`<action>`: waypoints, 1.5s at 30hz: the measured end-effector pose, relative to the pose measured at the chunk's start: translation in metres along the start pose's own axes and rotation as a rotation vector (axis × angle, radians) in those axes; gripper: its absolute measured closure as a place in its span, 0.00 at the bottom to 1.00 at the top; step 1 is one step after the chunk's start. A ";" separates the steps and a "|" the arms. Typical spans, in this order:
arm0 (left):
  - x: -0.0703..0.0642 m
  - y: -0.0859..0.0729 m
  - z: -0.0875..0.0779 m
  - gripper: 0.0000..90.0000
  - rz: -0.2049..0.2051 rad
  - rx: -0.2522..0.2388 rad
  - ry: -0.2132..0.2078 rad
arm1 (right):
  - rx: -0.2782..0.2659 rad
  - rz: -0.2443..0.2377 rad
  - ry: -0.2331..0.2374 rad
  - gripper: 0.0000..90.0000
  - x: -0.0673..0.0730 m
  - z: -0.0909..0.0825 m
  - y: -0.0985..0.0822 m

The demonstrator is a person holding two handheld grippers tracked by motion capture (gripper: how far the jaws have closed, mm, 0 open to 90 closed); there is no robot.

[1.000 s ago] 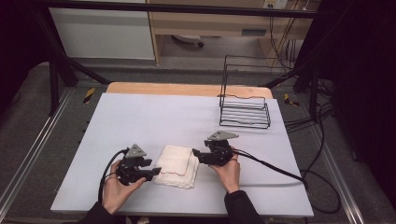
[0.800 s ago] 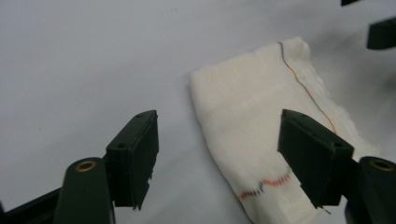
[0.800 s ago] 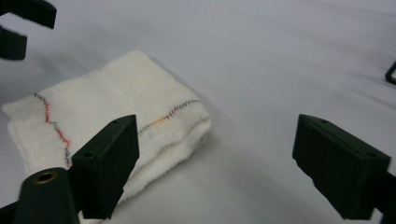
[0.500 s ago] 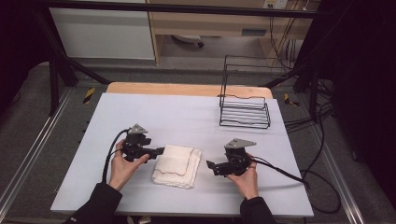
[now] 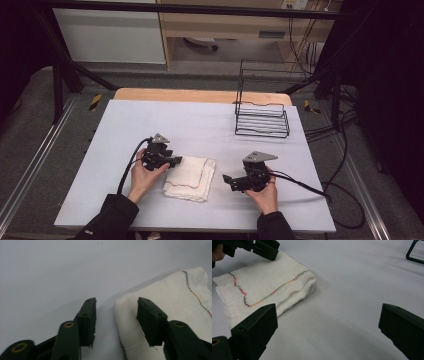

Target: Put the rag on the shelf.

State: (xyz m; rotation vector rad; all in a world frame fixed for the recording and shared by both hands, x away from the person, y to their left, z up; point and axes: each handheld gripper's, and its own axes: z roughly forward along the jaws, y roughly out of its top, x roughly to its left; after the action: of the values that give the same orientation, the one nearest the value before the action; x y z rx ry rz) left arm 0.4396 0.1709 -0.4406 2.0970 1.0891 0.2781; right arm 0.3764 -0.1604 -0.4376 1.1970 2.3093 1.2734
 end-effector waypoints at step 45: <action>-0.006 -0.005 0.007 0.90 0.067 0.002 -0.024 | 0.044 0.045 0.009 0.49 0.018 0.075 0.029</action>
State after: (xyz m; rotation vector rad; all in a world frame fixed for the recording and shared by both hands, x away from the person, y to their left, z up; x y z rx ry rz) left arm 0.4363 0.1642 -0.4478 2.1360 1.0066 0.2844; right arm 0.4223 -0.0948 -0.4554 1.2674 2.3401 1.2520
